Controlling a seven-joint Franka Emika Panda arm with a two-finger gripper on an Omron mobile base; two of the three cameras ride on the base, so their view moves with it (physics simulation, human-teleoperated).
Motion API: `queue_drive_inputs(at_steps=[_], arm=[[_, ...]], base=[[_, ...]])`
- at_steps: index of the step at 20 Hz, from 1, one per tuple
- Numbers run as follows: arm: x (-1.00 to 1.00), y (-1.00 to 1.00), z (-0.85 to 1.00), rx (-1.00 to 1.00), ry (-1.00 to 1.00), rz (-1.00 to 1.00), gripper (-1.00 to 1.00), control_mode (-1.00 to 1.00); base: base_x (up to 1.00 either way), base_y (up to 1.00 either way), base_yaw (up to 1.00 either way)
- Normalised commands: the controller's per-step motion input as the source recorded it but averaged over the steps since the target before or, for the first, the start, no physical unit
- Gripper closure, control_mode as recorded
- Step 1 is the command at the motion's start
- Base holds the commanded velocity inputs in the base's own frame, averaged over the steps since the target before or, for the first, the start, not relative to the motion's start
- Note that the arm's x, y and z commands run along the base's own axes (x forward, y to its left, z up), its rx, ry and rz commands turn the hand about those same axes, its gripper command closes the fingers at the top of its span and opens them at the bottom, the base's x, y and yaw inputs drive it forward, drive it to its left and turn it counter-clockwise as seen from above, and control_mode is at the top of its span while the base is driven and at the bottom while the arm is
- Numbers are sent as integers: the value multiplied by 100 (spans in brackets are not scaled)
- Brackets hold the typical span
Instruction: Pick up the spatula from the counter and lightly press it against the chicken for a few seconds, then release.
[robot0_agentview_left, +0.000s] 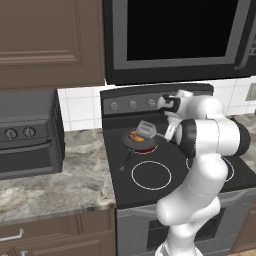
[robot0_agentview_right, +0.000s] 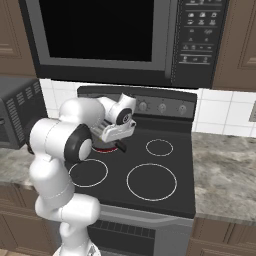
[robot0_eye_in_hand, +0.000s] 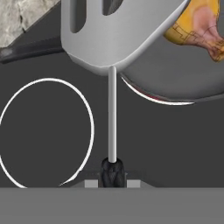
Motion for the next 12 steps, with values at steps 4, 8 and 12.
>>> queue_drive_inputs(at_steps=[4, 8, 12], arm=[[15, 0, -14, 0, 0, 2, 100, -100], [20, 0, -15, 0, 0, 2, 100, -100], [23, 0, -12, 0, 0, 1, 100, -100]], base=[[0, 0, 0], [0, 0, 0], [0, 0, 0]])
